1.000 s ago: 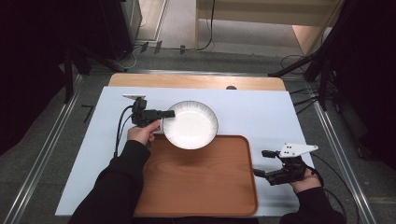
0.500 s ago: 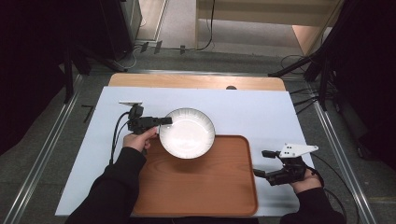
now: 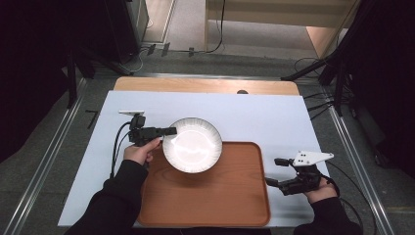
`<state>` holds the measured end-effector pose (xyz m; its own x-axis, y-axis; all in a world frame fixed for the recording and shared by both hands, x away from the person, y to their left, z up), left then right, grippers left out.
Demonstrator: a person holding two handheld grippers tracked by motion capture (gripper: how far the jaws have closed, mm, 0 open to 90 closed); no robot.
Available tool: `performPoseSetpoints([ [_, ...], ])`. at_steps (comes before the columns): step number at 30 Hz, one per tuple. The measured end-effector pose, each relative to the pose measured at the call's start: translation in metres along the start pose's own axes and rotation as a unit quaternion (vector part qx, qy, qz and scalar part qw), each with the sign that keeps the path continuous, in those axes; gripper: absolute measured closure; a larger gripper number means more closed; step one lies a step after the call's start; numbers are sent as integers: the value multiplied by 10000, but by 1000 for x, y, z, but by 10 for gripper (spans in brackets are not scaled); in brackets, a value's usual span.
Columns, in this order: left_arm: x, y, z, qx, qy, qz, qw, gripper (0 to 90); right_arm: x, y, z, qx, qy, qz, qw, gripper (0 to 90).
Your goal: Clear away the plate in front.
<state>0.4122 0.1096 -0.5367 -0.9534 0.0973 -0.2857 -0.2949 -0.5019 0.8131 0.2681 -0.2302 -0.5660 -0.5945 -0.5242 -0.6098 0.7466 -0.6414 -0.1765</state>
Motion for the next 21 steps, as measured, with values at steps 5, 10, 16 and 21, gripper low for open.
performPoseSetpoints([
  [5,7,0,5,-5,2,-15,10000,784,0,0,1,-8,16,-5,10000,185],
  [10,14,-1,8,-22,-3,23,10000,784,-1,-1,0,-1,18,2,10000,185],
  [16,26,0,5,-91,-171,-33,9998,782,-1,-2,0,-14,22,38,10000,185],
  [21,33,0,2,-94,-242,-28,9997,781,-2,-1,0,-16,10,61,10000,185],
])
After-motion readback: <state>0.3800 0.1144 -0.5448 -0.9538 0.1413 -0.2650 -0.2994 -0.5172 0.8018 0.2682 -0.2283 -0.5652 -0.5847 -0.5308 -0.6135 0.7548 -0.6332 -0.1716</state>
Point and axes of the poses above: each handheld gripper's, and its own axes: z roughly backward along the jaws, x roughly out of its underside, y roughly to its right, the point moved 10 cm from there along -z, roughly forward along the jaws, and after that the axes turned 14 degrees about -y, right-handed, at the moved point
